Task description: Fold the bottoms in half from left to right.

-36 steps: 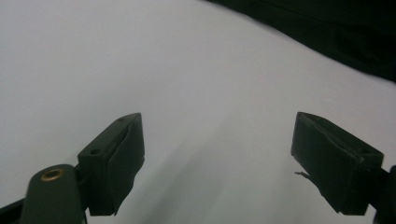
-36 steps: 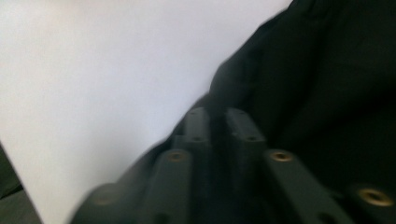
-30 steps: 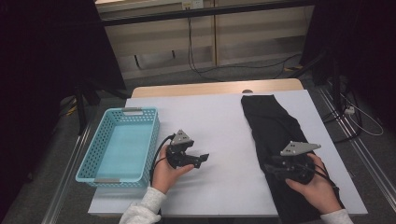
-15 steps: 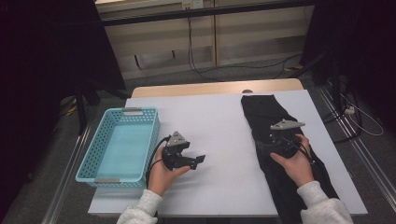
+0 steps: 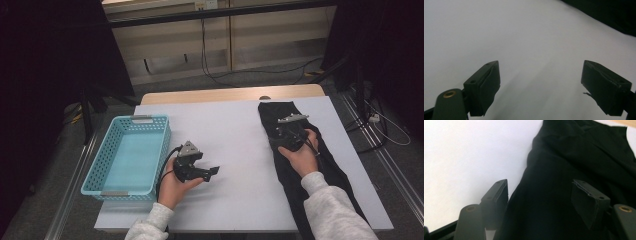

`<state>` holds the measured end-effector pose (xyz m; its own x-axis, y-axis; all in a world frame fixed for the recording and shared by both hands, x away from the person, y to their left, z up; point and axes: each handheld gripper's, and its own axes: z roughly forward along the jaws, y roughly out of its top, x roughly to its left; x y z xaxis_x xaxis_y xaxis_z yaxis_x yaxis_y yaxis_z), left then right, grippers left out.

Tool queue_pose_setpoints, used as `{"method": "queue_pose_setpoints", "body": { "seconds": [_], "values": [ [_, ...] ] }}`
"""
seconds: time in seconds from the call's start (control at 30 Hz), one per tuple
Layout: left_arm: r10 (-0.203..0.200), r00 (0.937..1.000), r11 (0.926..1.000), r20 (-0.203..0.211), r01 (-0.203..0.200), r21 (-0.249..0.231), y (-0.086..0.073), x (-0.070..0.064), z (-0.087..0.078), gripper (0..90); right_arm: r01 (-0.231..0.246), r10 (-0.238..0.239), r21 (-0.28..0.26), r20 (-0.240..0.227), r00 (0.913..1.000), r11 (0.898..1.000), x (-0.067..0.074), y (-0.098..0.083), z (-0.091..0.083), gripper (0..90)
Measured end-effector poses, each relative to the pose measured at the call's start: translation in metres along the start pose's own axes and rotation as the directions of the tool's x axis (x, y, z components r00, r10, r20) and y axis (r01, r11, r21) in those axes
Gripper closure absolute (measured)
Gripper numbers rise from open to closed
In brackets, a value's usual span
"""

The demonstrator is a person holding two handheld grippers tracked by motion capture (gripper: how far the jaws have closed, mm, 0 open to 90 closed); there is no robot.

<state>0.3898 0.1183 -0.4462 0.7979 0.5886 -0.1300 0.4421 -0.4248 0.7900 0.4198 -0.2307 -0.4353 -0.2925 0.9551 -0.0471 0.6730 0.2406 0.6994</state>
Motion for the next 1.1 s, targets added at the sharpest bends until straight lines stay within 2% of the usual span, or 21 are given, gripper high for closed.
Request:
{"method": "queue_pose_setpoints", "body": {
  "seconds": [0.07, 0.1, 0.23, 0.43, 0.63, 0.73, 0.77, 0.8, 0.83, 0.9, 1.1],
  "values": [
    [0.001, 1.0000, 1.0000, 0.001, -0.001, -0.002, 0.000, 0.001, 0.000, 15.6, -0.047, 0.047, -0.003, -0.019, 0.9987, 0.999, 0.000, -0.002, 0.008, 31.2],
    [0.000, 1.0000, 1.0000, -0.003, 0.000, -0.007, 0.000, 0.001, 0.000, 15.5, -0.051, 0.051, 0.008, -0.017, 0.9986, 0.999, 0.002, -0.003, 0.012, 31.2],
    [-0.008, 0.9999, 1.0000, -0.009, 0.008, -0.003, -0.002, 0.003, -0.004, 15.5, -0.026, 0.026, 0.032, -0.006, 0.9996, 0.999, 0.009, -0.007, 0.024, 29.5],
    [-0.022, 0.9997, 0.9998, -0.013, 0.022, -0.003, -0.006, 0.005, -0.006, 15.5, -0.059, 0.060, -0.015, 0.021, 0.9980, 0.998, 0.007, -0.008, 0.027, 44.9],
    [-0.028, 0.9994, 0.9996, -0.022, 0.028, -0.002, -0.008, 0.007, -0.009, 15.5, -0.063, 0.064, -0.016, 0.040, 0.9972, 0.998, 0.004, -0.007, 0.027, 51.7],
    [-0.028, 0.9993, 0.9996, -0.026, 0.028, -0.006, -0.008, 0.006, -0.009, 15.6, -0.060, 0.061, -0.019, 0.041, 0.9973, 0.998, 0.004, -0.006, 0.028, 63.1],
    [-0.028, 0.9993, 0.9996, -0.026, 0.028, -0.006, -0.008, 0.006, -0.009, 15.6, -0.060, 0.061, -0.019, 0.041, 0.9973, 0.998, 0.004, -0.006, 0.028, 63.1],
    [-0.028, 0.9993, 0.9996, -0.026, 0.028, -0.005, -0.008, 0.006, -0.009, 15.6, -0.056, 0.057, -0.015, 0.049, 0.9972, 0.998, 0.004, -0.005, 0.027, 72.8],
    [-0.028, 0.9993, 0.9996, -0.026, 0.028, -0.005, -0.008, 0.006, -0.009, 15.6, -0.056, 0.057, -0.015, 0.049, 0.9972, 0.998, 0.004, -0.005, 0.027, 72.8],
    [-0.028, 0.9993, 0.9996, -0.027, 0.027, -0.002, -0.008, 0.007, -0.008, 15.5, -0.050, 0.050, -0.013, 0.052, 0.9974, 0.999, 0.002, -0.005, 0.027, 81.1],
    [-0.031, 0.9993, 0.9995, -0.022, 0.031, -0.003, -0.007, 0.007, -0.006, 15.6, -0.062, 0.062, -0.011, 0.029, 0.9977, 0.998, 0.002, -0.004, 0.026, 85.8]
  ]
}}
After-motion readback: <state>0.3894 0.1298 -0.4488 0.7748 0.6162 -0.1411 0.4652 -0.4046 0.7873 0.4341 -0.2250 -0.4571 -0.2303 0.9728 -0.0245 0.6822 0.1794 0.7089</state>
